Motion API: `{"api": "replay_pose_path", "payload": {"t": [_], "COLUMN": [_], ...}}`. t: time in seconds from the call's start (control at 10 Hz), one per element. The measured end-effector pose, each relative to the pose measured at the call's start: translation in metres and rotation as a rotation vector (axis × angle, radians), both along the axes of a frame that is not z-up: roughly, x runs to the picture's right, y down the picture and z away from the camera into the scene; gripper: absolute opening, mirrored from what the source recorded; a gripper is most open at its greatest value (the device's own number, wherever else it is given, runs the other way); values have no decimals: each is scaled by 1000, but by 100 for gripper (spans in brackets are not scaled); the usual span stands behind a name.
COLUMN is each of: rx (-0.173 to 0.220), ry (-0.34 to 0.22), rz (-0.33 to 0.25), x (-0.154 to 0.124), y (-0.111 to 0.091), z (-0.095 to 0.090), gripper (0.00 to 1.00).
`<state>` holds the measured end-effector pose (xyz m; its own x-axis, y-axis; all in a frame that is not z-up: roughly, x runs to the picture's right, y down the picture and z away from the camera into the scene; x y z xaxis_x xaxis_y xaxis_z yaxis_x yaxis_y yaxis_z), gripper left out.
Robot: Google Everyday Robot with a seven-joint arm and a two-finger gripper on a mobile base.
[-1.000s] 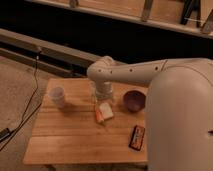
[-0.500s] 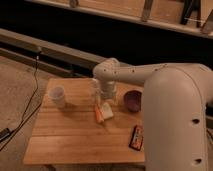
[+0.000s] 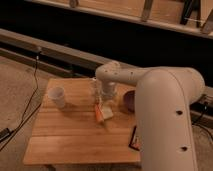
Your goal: Place the white sponge in the ceramic bowl
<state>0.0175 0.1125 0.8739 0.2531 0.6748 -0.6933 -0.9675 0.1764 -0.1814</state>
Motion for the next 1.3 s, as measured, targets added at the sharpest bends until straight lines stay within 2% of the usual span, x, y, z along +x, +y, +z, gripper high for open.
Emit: {"api": "replay_pose_path", "payload": {"t": [0.4, 0.6, 1.3], "rx": [-35, -39, -18], "ry": [-26, -30, -31], "rz": [-33, -41, -22], "x": [-19, -22, -19], "y": [4, 4, -15], "z": [21, 28, 41], "gripper": [65, 65, 65]}}
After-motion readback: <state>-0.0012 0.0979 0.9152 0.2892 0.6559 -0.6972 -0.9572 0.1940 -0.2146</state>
